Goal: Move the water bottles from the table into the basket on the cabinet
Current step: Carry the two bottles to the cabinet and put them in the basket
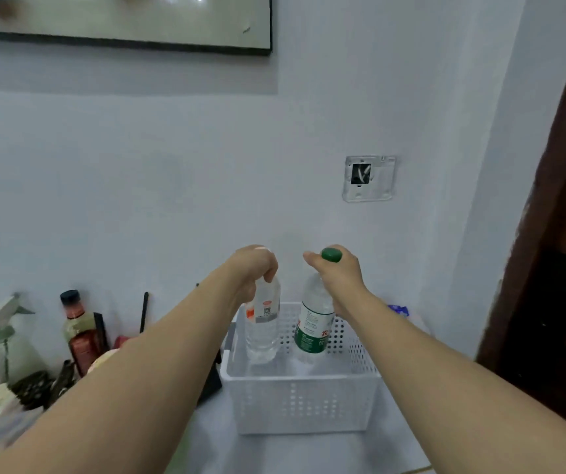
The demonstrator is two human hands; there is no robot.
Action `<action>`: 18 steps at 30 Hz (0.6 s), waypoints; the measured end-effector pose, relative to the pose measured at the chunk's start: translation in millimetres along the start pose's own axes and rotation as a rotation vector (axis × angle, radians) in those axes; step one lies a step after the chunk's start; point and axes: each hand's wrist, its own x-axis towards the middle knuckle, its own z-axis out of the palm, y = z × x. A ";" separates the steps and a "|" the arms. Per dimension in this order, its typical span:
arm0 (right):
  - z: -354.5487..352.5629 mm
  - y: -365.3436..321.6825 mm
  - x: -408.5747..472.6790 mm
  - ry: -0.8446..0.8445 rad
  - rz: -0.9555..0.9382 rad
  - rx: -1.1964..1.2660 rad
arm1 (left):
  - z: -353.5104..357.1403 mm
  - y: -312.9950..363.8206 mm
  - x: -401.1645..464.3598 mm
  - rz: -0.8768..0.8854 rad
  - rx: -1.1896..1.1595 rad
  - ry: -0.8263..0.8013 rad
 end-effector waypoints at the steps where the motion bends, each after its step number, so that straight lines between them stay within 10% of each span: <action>1: 5.6 16.1 10.9 -0.002 0.029 0.002 | 5.1 -11.2 16.6 -0.017 0.007 0.004; 18: 59.9 152.4 63.9 -0.121 0.170 -0.213 | 31.7 -123.5 134.7 -0.117 0.088 0.123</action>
